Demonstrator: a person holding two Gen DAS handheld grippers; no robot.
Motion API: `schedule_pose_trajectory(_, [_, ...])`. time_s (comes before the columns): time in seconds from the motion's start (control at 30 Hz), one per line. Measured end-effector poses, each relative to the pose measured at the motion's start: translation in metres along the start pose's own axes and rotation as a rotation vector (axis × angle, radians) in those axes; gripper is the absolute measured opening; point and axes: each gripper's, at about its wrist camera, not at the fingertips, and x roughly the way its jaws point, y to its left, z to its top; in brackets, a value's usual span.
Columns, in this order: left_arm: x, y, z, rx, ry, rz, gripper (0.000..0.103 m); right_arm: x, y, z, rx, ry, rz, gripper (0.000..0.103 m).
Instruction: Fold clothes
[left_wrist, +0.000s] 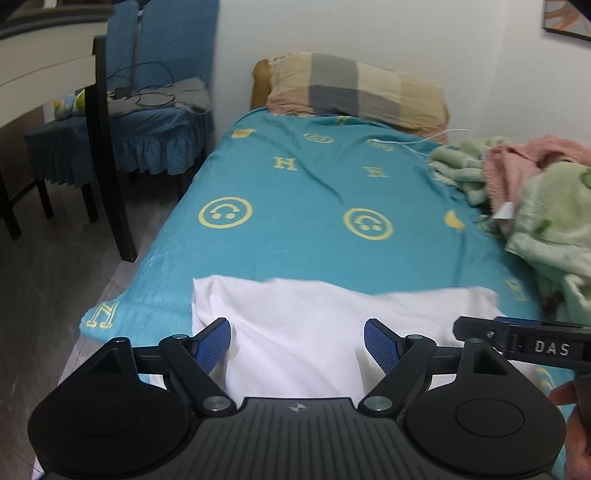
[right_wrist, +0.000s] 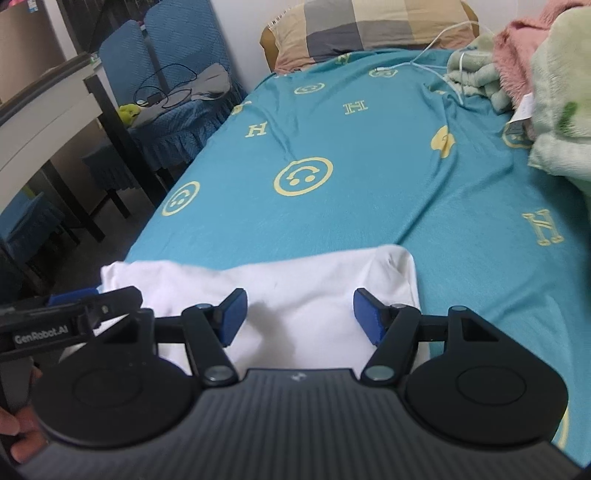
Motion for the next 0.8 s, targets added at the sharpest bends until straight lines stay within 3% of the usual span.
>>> schedule_pose_trajectory(0.2, [-0.040,-0.020,-0.022,0.086,0.007,-0.015,0.082,-0.044,0.007,-0.017,0.011,-0.017,-0.017,0.066])
schedule_pose_trajectory(0.3, [-0.040,-0.022,-0.029,0.101,0.030,-0.010,0.082,-0.056,0.010,-0.025,0.007,-0.012,-0.035,0.066])
schedule_pose_trajectory(0.63, [-0.017,-0.019,-0.046,0.104,0.121,0.013,0.090,-0.027,0.015,-0.048,-0.046,0.079,-0.067,0.066])
schedule_pose_trajectory(0.8, [-0.037,-0.008,-0.044,0.015,0.123,-0.023,0.090,-0.042,0.011,-0.047,-0.003,0.069,-0.052,0.066])
